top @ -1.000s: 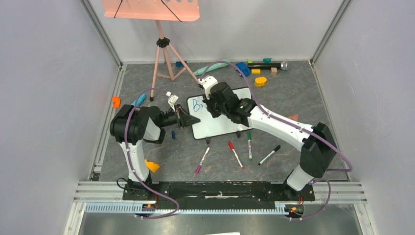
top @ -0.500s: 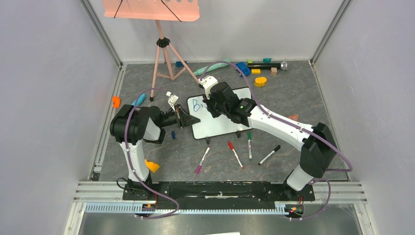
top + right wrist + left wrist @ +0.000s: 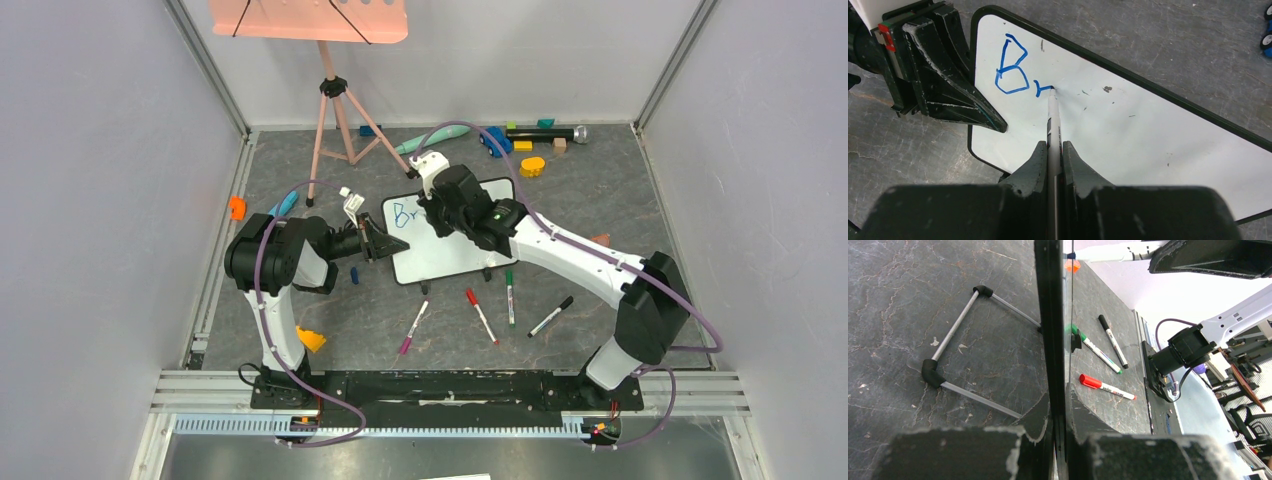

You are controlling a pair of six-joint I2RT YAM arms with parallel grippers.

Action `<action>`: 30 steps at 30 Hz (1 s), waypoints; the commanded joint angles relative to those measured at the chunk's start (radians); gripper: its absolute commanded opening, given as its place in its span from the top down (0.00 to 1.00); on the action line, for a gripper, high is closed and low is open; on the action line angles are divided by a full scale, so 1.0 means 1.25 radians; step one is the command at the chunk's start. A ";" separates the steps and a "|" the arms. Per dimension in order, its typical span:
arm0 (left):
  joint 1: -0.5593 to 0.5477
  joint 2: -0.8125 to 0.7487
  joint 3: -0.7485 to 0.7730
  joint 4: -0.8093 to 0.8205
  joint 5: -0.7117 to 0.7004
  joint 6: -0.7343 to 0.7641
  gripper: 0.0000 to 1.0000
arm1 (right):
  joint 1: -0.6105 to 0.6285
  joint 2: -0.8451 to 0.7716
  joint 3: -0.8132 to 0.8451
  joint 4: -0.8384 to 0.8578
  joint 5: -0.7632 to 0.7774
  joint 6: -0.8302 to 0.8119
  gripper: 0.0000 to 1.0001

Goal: Write a sentence on the whiteboard
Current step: Pick up the sentence from the whiteboard.

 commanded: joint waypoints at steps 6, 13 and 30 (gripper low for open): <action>0.003 0.022 -0.014 0.030 -0.022 0.130 0.98 | -0.025 -0.024 -0.004 0.027 0.056 0.001 1.00; 0.003 0.023 -0.014 0.030 -0.022 0.130 0.98 | -0.025 -0.094 -0.040 0.088 -0.041 -0.017 1.00; 0.003 0.022 -0.017 0.030 -0.022 0.130 0.98 | -0.028 -0.042 0.000 0.070 0.008 -0.020 1.00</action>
